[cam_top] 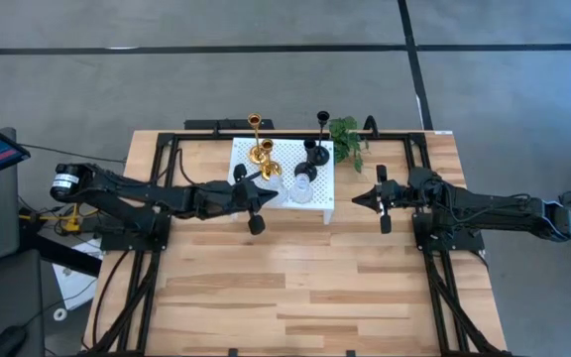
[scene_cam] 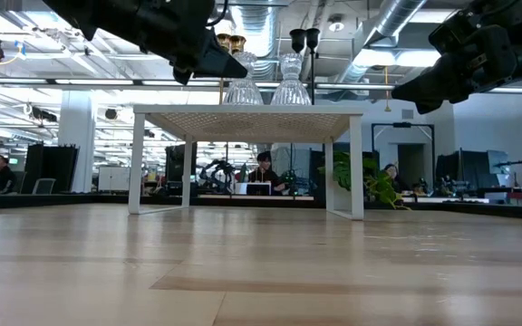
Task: Pick & Place candle stick holders
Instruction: Put the transparent glass candle holder on the shelf, then return to Home Position
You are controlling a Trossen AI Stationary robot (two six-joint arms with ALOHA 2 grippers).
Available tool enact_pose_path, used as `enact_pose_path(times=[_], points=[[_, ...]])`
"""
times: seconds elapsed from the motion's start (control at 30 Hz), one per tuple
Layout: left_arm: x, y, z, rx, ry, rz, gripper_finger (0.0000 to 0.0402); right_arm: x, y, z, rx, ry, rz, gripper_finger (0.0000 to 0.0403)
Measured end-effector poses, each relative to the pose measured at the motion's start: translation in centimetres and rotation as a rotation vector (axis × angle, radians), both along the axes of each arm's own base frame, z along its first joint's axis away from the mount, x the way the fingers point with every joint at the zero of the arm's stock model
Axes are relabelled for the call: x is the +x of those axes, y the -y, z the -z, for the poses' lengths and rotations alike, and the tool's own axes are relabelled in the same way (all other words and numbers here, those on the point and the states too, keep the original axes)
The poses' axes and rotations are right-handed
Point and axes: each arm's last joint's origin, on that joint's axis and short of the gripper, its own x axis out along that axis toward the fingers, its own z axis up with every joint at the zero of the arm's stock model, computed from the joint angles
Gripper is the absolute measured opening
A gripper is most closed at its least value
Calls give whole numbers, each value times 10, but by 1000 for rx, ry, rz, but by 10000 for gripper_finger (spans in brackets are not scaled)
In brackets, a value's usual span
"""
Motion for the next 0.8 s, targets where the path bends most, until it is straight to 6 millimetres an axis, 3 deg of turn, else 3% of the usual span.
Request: enact_pose_path(times=[0.3,0.53,0.8], points=[[-7,15,-8,42,28,81,6,0,0,0,0,-1,0,0],[-29,37,-29,102,101,191,6,0,0,0,2,-1,-3,0],[-57,46,-37,107,98,262,6,0,0,0,33,1,5,0]])
